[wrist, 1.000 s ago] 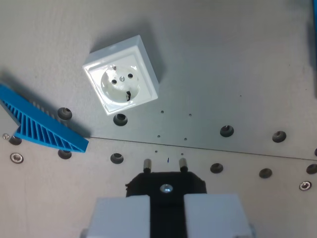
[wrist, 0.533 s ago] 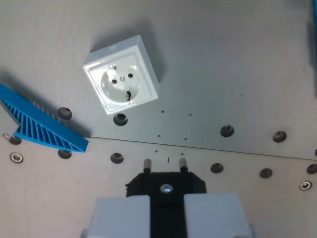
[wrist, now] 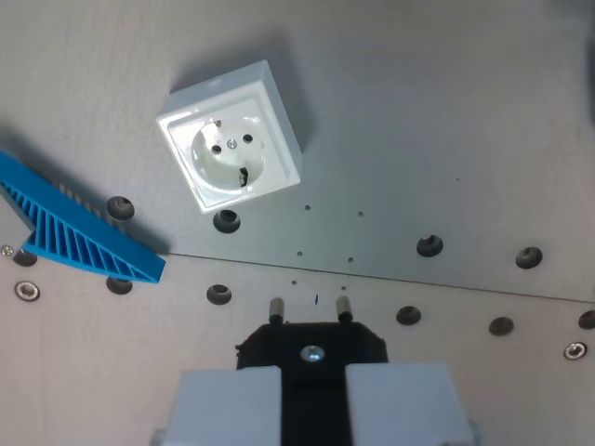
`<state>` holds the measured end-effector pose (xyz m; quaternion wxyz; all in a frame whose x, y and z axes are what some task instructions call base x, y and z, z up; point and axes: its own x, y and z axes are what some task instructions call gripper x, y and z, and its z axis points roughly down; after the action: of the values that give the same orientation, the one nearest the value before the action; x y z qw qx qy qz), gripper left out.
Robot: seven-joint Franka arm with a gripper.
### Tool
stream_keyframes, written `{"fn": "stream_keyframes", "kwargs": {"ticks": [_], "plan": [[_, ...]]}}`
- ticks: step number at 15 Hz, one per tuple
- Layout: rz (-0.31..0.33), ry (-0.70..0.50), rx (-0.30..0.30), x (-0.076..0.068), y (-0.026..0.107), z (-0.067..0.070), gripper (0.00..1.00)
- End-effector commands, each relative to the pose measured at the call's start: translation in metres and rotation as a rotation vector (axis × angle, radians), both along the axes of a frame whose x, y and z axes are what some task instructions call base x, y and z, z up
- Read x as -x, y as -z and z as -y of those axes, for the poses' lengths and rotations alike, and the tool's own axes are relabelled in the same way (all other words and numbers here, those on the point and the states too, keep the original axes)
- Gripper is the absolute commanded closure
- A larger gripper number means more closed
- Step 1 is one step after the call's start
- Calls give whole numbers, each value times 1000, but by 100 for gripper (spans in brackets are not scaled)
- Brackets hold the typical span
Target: Move above the white socket
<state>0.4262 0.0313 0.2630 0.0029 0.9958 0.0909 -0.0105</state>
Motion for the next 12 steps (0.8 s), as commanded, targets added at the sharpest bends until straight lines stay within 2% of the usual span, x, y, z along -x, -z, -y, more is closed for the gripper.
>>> {"fn": "stream_keyframes", "kwargs": {"ticks": [1, 8, 12], "plan": [[67, -62, -8, 2, 12, -2, 100], [99, -118, -9, 7, 34, -6, 100], [94, -152, -8, 10, 47, -10, 100]]}}
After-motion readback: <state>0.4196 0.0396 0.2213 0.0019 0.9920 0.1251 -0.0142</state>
